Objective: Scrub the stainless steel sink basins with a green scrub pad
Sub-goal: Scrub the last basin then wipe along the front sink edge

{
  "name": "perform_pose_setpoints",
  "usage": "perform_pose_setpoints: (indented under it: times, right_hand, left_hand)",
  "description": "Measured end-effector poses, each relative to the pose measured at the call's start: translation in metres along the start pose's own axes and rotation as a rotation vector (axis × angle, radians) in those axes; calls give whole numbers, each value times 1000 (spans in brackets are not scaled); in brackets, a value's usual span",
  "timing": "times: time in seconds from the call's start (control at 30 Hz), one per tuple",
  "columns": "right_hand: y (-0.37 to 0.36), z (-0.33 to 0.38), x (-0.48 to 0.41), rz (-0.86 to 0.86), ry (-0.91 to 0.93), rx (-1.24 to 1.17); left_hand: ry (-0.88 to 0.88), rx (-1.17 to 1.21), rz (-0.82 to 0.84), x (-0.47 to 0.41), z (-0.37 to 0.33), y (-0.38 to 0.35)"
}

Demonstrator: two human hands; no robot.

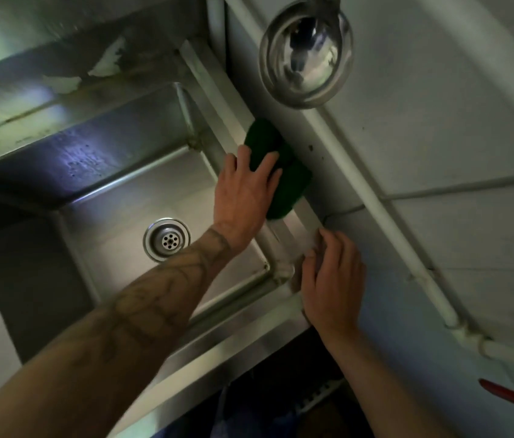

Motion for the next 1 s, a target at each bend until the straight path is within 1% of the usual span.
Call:
perform_pose_setpoints:
  times: [0.03,0.07,0.1,0.2,0.3,0.37,0.47,0.5,0.57,0.63,0.7,0.73,0.8,0.87,0.9,0.93,1.0]
  right_hand:
    - [-1,0,1,2,-2,-1]
    - [-1,0,1,4,-4,-4]
    - [-1,0,0,6,-9,-9]
    - [1,0,2,-3,-39,-47]
    - [9,-6,10,1,-37,-66]
    - [15,-14,19,20,-50,-87]
    - [23,-25,27,13,-91,-104]
    - [26,-28,28,-3,-93,-104]
    - [34,-31,28,-41,-61,-100]
    - [41,-34,27,-67,-11,-69]
    - [45,-37,25,-64,50,-41]
    - [45,-37,22,-51,92,-45]
    - [43,-34,15,23,203,-54]
    - [38,-31,9,104,315,-42]
    - [35,-30,7,128,350,-42]
    - [32,-32,7,140,364,-46]
    - [29,-36,6,134,337,-49]
  left_hand:
    - [72,13,-29,5,-8,-4]
    - [95,35,-39,15,-16,-10]
    - [63,61,-28,29,-24,-17]
    - [-148,77,91,72,-36,-27]
    - [-204,53,149,77,-33,-25]
    - [-151,19,139,68,-35,-22]
    - [23,44,129,77,-53,-24]
    - [10,42,163,85,-62,-28]
    - [-144,33,266,107,-75,-30]
    - [-301,59,361,116,-73,-23]
    - [-381,92,421,118,-63,-13]
    - [-377,127,422,121,-58,-7]
    - [-309,219,363,135,-43,5]
    - [-204,246,275,156,-23,13]
    - [-127,241,257,170,-11,16]
    - [-45,228,257,183,0,18]
    - [96,184,266,206,22,21]
Point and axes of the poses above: each hand's wrist, its own x-axis away from the middle knuckle, its own y-axis out of the back of the hand, z = x × y, the point moved 1 cm from there along -x, towards the middle knuckle, and after that the axes turned 10 degrees about x, right-handed, at the moved point
